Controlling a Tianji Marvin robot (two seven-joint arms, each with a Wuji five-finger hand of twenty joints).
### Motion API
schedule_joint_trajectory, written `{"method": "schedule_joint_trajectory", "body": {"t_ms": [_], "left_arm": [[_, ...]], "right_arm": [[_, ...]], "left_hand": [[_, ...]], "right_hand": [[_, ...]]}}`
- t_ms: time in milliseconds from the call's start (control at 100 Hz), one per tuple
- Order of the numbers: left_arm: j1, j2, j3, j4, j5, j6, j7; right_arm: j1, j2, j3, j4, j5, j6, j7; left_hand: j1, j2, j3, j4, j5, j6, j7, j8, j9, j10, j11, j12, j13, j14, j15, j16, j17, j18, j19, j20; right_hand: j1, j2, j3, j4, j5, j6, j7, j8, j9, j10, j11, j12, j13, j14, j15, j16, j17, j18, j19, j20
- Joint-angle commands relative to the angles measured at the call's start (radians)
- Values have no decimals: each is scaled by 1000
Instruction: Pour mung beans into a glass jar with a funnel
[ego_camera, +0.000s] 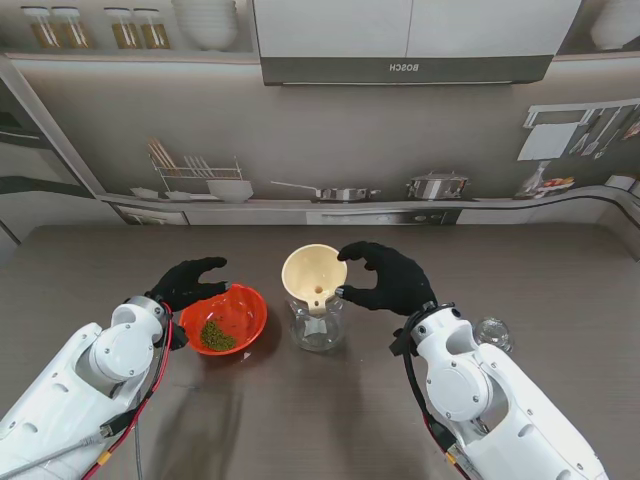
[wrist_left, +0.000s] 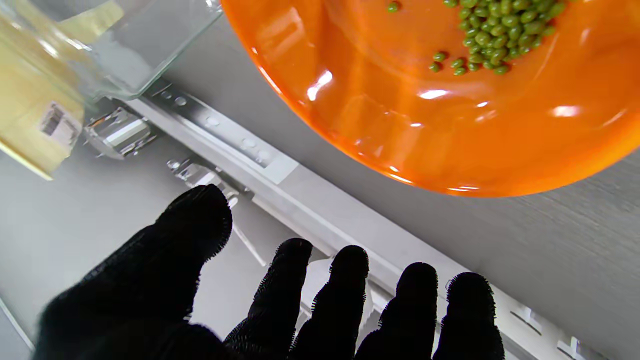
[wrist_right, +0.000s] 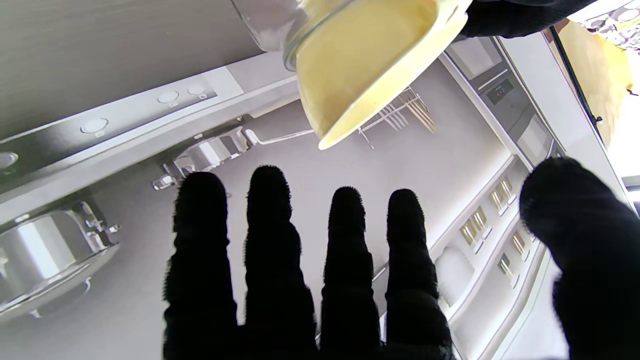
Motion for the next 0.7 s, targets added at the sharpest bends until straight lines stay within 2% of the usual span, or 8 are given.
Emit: {"method": "schedule_joint_trajectory", "body": {"t_ms": [0,150,190,290,570,690], "left_arm": [[-26,5,9,22,11,-5,-30],[-77,13,37,77,27,-21,-64],[-89,17,44,87,30,-23,-83],[-118,24,62,118,45,-38,-106],[-164,29,103,172,57,-33,-132],[-179,33,117,189,52,-28,-156]], "right_arm": [[0,-4,-3,7,-1,1,18],[0,-4,-3,8,4,2,20],[0,-4,-3,8,5,2,21],[0,-4,-4,8,5,2,21],[0,-4,-6,11,9,-5,22],[-1,-6,-7,14,11,-8,17]], "left_hand": [[-7,-34,28,-15,-36,-25,-12,-8,-45,-32,-3,4,-26,-28,7,11,-11,-43,7,23],[14,-60,66,-11,-55,-38,-15,-9,-90,-48,-11,0,-60,-53,-3,8,-33,-70,-3,21],[28,-89,119,-7,-68,-40,-18,-12,-101,-53,-8,-3,-67,-56,-5,7,-35,-75,-8,17],[48,-139,180,-6,-84,-53,-24,-17,-110,-64,-4,-4,-71,-66,-4,7,-28,-91,-13,9],[56,-164,206,-13,-60,-52,-9,-12,-111,-65,2,-2,-71,-71,2,7,-19,-93,-15,-1],[75,-171,226,-8,-41,-76,6,-2,-116,-70,1,-2,-79,-75,0,5,-28,-95,-18,-5]], "right_hand": [[-10,-5,27,-3,0,2,6,18,1,4,1,4,22,-21,-8,-6,4,8,-5,4],[-11,-3,28,-3,1,12,11,18,5,4,3,5,26,-21,-6,-5,5,7,-3,4],[-11,-2,29,-3,-1,12,12,17,5,6,4,5,27,-20,-5,-5,5,8,-3,4],[-11,0,29,-3,-1,16,15,17,7,6,4,5,28,-20,-5,-5,6,7,-2,4],[-10,1,31,-2,-2,19,19,13,12,7,6,4,30,-20,-4,-5,6,7,0,3],[-14,13,32,0,6,23,25,13,25,12,10,5,41,-21,2,-3,16,7,6,4]]}}
